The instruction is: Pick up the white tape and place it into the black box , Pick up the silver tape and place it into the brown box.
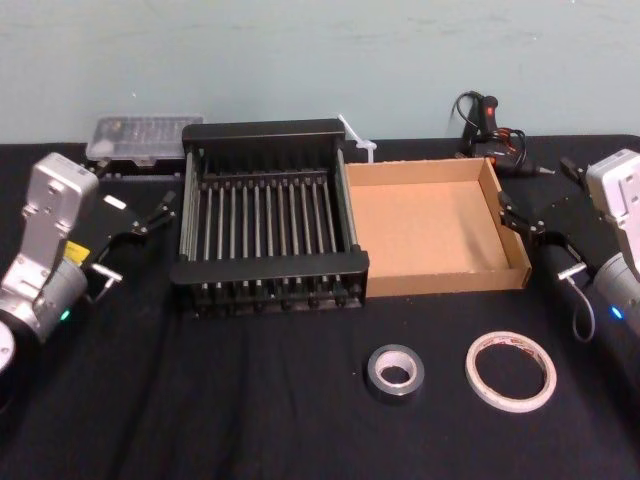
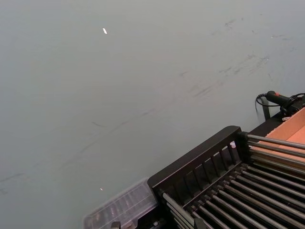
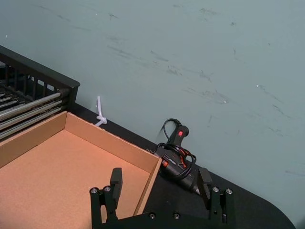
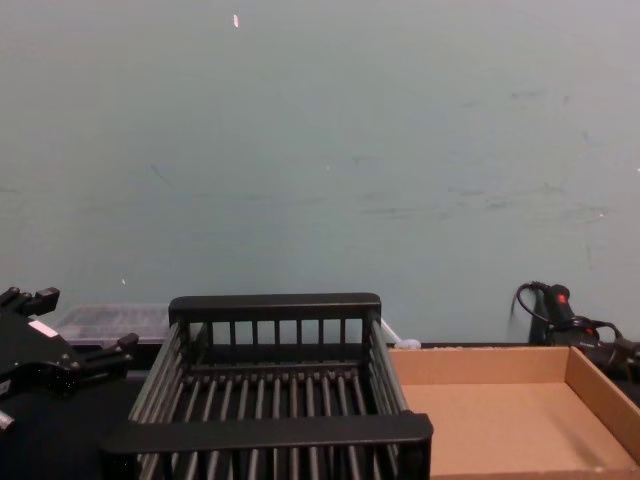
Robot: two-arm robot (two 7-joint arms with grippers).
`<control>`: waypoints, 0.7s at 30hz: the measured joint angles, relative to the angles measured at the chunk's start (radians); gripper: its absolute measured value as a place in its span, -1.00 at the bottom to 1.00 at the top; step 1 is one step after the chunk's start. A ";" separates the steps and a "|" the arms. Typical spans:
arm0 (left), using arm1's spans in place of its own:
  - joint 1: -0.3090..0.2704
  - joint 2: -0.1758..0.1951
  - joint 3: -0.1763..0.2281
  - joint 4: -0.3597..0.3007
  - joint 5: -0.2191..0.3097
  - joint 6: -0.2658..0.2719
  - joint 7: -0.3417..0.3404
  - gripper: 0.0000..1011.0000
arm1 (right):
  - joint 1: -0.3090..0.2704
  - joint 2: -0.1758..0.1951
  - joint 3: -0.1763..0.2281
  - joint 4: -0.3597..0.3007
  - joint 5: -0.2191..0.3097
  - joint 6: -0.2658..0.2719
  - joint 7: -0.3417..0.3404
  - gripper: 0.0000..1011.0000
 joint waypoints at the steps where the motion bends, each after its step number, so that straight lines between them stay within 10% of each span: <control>1: 0.000 0.000 0.000 0.000 0.000 0.000 0.000 0.98 | 0.000 0.000 0.000 0.000 0.000 0.000 0.000 0.98; 21: 0.000 0.000 0.000 0.000 0.000 0.000 0.000 0.98 | 0.000 0.000 0.000 0.000 0.000 0.000 0.000 0.98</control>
